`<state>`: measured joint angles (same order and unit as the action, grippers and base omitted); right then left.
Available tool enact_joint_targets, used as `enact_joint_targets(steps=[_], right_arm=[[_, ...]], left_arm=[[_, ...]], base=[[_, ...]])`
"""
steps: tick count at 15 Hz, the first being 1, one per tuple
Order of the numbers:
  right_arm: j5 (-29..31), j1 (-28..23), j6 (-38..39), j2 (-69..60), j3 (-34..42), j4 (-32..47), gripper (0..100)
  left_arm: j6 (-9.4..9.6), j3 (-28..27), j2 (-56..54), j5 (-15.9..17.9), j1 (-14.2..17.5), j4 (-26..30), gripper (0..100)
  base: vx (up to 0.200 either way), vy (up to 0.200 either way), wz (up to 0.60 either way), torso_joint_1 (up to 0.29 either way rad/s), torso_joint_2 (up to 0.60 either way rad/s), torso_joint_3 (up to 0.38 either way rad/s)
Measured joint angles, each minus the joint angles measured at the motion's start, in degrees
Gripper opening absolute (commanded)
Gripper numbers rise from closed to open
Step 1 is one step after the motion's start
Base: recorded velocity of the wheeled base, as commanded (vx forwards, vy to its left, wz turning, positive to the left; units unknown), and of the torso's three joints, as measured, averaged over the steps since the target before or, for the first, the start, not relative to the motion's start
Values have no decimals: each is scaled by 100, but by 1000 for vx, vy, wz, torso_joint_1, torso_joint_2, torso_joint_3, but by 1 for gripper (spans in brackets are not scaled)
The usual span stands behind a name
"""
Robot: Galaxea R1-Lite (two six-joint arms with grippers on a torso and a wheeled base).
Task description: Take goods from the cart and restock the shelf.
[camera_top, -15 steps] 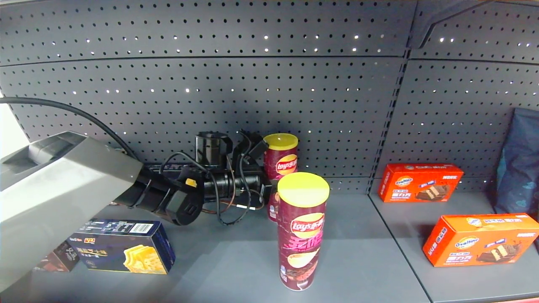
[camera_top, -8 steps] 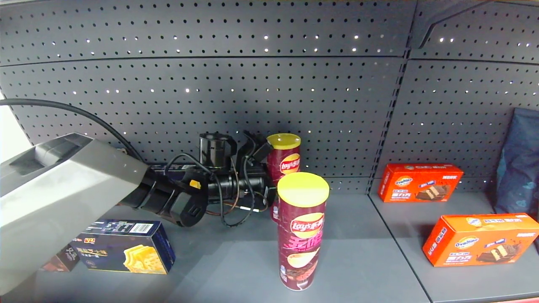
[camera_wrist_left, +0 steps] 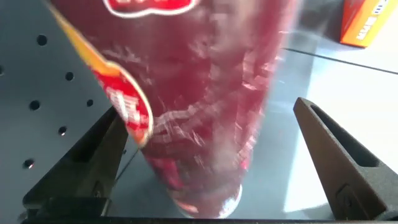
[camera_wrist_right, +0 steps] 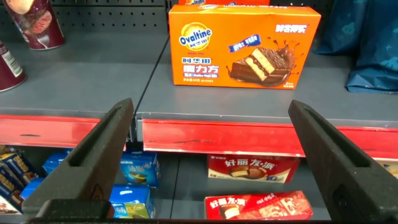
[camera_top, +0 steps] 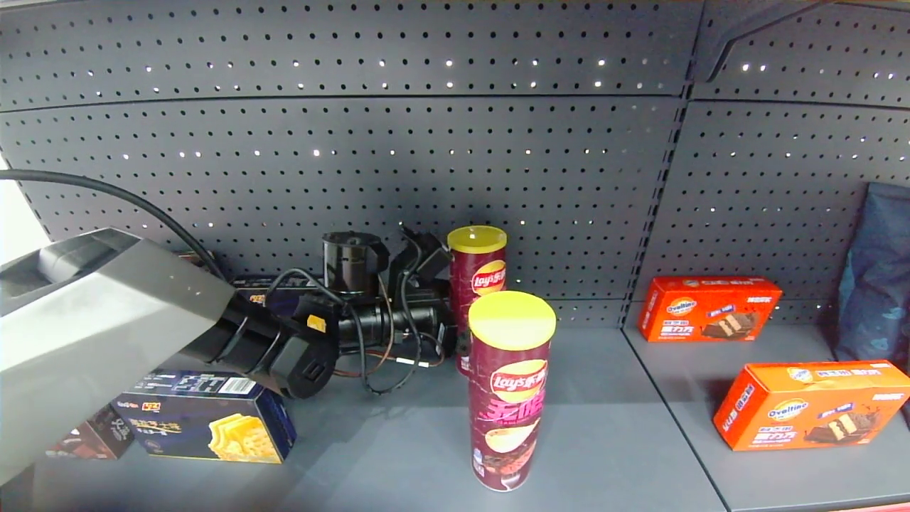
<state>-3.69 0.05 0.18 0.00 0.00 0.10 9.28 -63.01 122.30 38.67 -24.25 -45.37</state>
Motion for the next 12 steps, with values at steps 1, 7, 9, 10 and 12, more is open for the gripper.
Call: enact_joint_targets(steps=[1, 7, 9, 10, 12], right_arm=[[0, 5, 0, 0, 0, 0, 100], [-2, 2, 0, 0, 0, 0, 100], [0, -2, 0, 0, 0, 0, 100], [-5, -2, -2, 0, 0, 0, 100], [-2, 0, -2, 0, 0, 0, 100]], left_arm=[[2, 61, -66, 0, 24, -33, 100], [5, 354, -523, -27, 107, -118, 100], [5, 612, -774, -249, 188, -118, 100], [5, 751, -918, -422, 226, -116, 100], [5, 1007, -1187, -596, 304, -118, 100]], base=[[0, 0, 0, 0, 0, 0], [0, 0, 0, 0, 0, 0], [0, 0, 0, 0, 0, 0], [0, 0, 0, 0, 0, 0], [0, 0, 0, 0, 0, 0]])
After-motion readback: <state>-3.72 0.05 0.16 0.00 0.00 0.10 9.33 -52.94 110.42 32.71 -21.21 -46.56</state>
